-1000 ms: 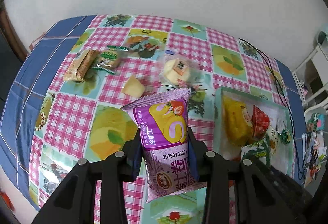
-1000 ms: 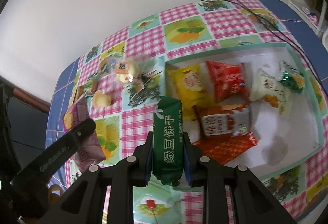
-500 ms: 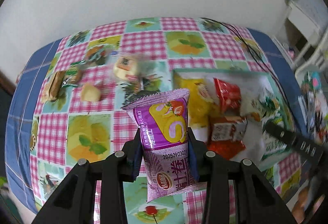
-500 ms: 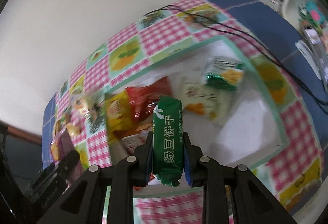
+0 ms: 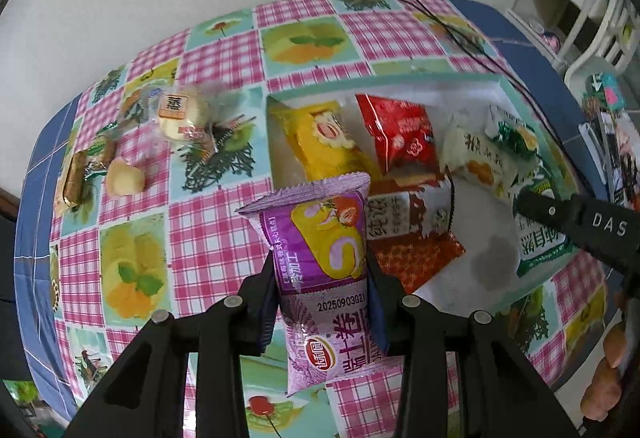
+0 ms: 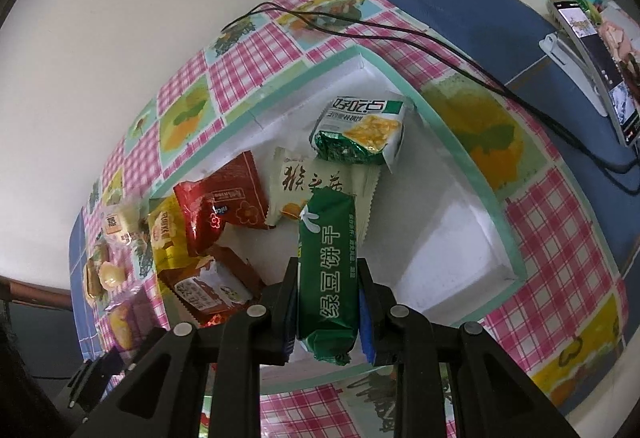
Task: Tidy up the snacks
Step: 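Carry dark green packet to tray with right tool while left tool carries purple packet, then open right tool over tray while left tool releases purple packet into tray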
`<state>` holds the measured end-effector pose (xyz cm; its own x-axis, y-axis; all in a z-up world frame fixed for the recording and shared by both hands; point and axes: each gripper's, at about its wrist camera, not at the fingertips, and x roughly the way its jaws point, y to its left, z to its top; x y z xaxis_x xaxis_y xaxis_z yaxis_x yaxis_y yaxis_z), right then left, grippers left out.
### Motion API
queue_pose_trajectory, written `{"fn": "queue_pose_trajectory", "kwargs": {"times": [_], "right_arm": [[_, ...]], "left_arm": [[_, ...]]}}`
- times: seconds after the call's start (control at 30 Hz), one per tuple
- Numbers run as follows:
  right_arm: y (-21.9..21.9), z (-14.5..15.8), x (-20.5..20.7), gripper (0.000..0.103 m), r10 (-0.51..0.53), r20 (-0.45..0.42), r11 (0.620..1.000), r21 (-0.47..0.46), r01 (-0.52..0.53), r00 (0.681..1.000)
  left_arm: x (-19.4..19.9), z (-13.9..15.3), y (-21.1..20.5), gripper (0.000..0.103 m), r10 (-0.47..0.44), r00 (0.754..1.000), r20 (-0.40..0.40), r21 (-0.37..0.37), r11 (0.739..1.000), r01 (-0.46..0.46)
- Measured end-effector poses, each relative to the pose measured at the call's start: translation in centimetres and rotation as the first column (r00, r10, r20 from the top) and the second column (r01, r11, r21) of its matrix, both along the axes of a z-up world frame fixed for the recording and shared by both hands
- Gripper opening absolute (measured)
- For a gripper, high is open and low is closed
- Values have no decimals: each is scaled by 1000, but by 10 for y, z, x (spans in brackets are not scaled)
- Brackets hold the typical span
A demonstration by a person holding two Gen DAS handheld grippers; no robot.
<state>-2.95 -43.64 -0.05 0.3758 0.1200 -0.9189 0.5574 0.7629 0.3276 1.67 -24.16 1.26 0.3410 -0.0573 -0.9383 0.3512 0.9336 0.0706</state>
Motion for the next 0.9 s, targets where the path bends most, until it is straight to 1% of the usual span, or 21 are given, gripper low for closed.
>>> {"fn": "queue_pose_trajectory", "kwargs": {"times": [0.13, 0.2, 0.23, 0.27, 0.33, 0.4, 0.43, 0.47, 0.5, 0.53, 0.57, 0.6, 0.7, 0.73, 0.77, 0.83, 0.9], "right_arm": [[0, 0, 1, 27, 1, -9, 1000, -7, -1, 1000], [0, 1, 3, 27, -3, -13, 1000, -13, 3, 1000], [0, 2, 3, 27, -6, -15, 1000, -23, 5, 1000], [-1, 2, 3, 27, -6, -13, 1000, -26, 6, 1000], [-1, 4, 2, 27, -8, -14, 999, -32, 8, 1000], [0, 4, 3, 28, -6, -26, 999, -43, 5, 1000], [0, 3, 3, 29, -5, -32, 999, -49, 3, 999], [2, 3, 4, 32, -2, -42, 998, -57, -1, 999], [3, 2, 4, 35, 4, -55, 998, -65, -7, 999], [4, 1, 5, 48, 7, -64, 997, -73, -11, 998], [6, 0, 6, 65, 11, -79, 996, -85, -18, 997], [8, 0, 7, 70, 15, -90, 995, -97, -24, 996], [14, 1, 9, 72, 32, -101, 991, -125, -45, 994], [16, 2, 10, 77, 39, -104, 990, -134, -53, 994], [19, 2, 12, 82, 47, -108, 987, -145, -62, 993], [24, 4, 14, 88, 65, -111, 983, -166, -83, 992], [30, 6, 16, 92, 85, -111, 978, -181, -104, 990]], "left_arm": [[-1, -3, -1, 41, 0, 1000, -8, 5, 1000, 1], [0, -2, 0, 48, 7, 1000, -12, -1, 1000, -7], [0, -1, 1, 55, 12, 1000, -12, -5, 1000, -12], [0, 0, 1, 57, 16, 1000, -10, -7, 1000, -16], [2, 2, 4, 58, 25, 1000, -8, -13, 1000, -25], [3, 4, 6, 63, 38, 999, -4, -17, 999, -38], [4, 5, 9, 68, 48, 999, -3, -23, 999, -48], [5, 6, 12, 73, 56, 998, -3, -29, 998, -56], [7, 7, 14, 73, 68, 998, -4, -34, 997, -68], [9, 7, 18, 75, 85, 996, -6, -35, 996, -85], [11, 7, 21, 79, 100, 995, -7, -33, 994, -100], [14, 6, 26, 80, 119, 993, -10, -30, 992, -119], [21, 2, 38, 81, 175, 985, -15, -17, 984, -175], [23, 1, 42, 82, 193, 981, -15, -11, 981, -193], [25, -1, 47, 88, 210, 978, -13, -7, 978, -210], [28, -2, 57, 97, 247, 969, -7, -3, 969, -247], [32, -1, 68, 97, 283, 959, -5, -15, 959, -283]]}}
